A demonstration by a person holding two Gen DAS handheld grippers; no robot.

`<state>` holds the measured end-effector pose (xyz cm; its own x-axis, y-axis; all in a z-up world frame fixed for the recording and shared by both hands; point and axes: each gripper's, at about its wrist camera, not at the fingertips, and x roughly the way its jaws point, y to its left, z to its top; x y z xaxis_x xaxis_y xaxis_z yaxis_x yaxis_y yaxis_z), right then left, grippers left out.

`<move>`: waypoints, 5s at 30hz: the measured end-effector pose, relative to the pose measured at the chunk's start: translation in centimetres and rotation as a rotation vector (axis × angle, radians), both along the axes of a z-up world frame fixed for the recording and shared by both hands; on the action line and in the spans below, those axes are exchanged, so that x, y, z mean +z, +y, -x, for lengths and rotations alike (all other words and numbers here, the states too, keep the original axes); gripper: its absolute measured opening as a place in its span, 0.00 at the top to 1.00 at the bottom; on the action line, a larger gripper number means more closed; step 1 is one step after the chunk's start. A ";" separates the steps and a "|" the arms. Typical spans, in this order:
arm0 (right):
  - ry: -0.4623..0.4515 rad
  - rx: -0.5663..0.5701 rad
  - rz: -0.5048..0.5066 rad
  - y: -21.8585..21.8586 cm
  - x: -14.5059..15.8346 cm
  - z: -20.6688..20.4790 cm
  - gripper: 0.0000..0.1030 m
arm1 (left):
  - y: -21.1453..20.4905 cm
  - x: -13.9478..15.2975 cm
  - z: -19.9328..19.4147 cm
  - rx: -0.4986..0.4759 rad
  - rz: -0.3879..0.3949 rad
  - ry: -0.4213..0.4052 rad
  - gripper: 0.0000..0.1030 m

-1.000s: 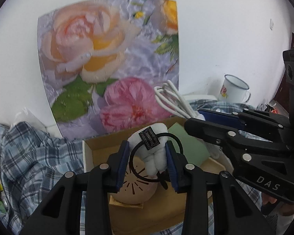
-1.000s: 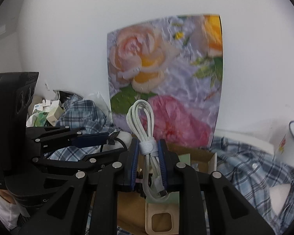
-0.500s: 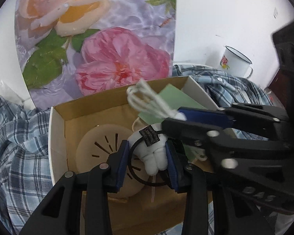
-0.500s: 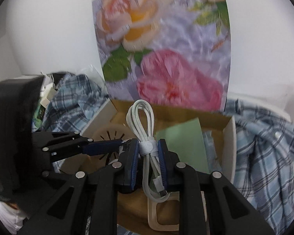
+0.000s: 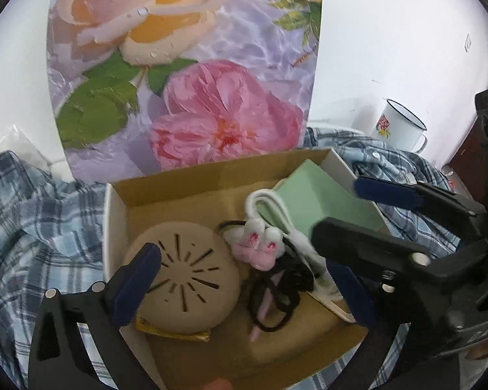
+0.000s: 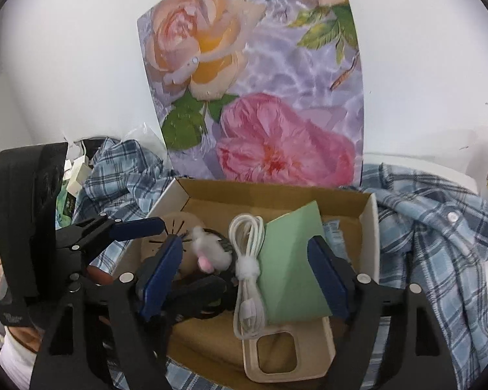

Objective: Organize soft objects

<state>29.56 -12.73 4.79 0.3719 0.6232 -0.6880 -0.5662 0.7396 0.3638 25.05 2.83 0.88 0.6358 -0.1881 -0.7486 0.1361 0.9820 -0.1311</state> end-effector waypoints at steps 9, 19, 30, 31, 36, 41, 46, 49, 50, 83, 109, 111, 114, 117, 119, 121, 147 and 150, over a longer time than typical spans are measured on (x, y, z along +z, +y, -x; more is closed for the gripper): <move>-0.060 -0.022 0.003 -0.8 1.2 0.1 0.02 | 0.5 1.6 0.2 0.024 -0.041 -0.056 0.00; -0.163 -0.068 0.029 -1.9 3.8 0.6 0.01 | 1.3 3.8 1.0 0.063 -0.037 -0.121 0.00; -0.333 -0.093 0.065 -2.2 8.5 3.0 0.01 | 2.5 7.5 3.1 0.079 0.004 -0.210 0.00; -0.348 -0.095 0.062 -2.3 9.0 3.4 0.01 | 2.5 7.8 3.3 0.078 0.008 -0.217 0.00; -0.407 -0.096 0.036 -2.9 12.1 5.1 0.01 | 2.5 10.0 4.9 0.079 0.011 -0.281 0.00; -0.457 -0.104 0.012 -3.9 14.8 6.9 0.01 | 2.3 12.8 7.2 0.070 0.019 -0.358 0.00; -0.492 -0.116 0.003 -4.3 16.4 8.1 0.01 | 1.5 15.1 9.4 0.054 0.007 -0.427 0.00; -0.516 -0.124 -0.017 -4.7 17.4 8.8 0.00 | 0.8 16.1 10.5 0.029 -0.005 -0.461 0.00; -0.522 -0.120 -0.028 -4.9 17.7 9.1 0.00 | 0.5 16.4 11.0 0.023 -0.013 -0.476 0.00; -0.725 -0.130 -0.053 -8.6 24.1 18.5 0.00 | -2.7 21.8 21.6 0.021 -0.066 -0.703 0.00; -0.541 -0.063 -0.054 -8.9 12.5 19.2 0.00 | -0.2 12.0 23.2 0.047 -0.093 -0.593 0.00; -0.520 -0.065 -0.050 -8.7 11.3 18.9 0.00 | -0.1 11.0 22.9 0.045 -0.109 -0.570 0.00; -0.475 -0.077 -0.060 -8.8 9.7 18.1 0.00 | 0.2 9.5 22.4 0.050 -0.110 -0.528 0.00; -0.432 -0.084 -0.046 -8.7 8.3 17.2 0.00 | 0.9 8.1 21.5 0.054 -0.093 -0.471 0.00; -0.408 -0.080 -0.026 -8.4 7.4 16.8 0.00 | 1.2 7.4 21.1 0.066 -0.090 -0.451 0.00; -0.393 -0.077 -0.012 -8.1 6.6 16.4 0.00 | 1.6 6.7 20.6 0.078 -0.087 -0.430 0.00; -0.340 -0.034 0.109 -6.3 1.9 15.8 0.00 | 1.0 1.7 18.4 0.075 -0.130 -0.312 0.00; -0.344 -0.027 0.123 -6.0 1.7 16.0 0.00 | 0.9 1.5 18.3 0.071 -0.138 -0.308 0.00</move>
<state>13.60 -18.72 6.46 0.6098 0.5308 -0.5886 -0.6200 0.7820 0.0629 6.75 3.70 2.38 0.8436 -0.0456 -0.5350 0.0793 0.9960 0.0401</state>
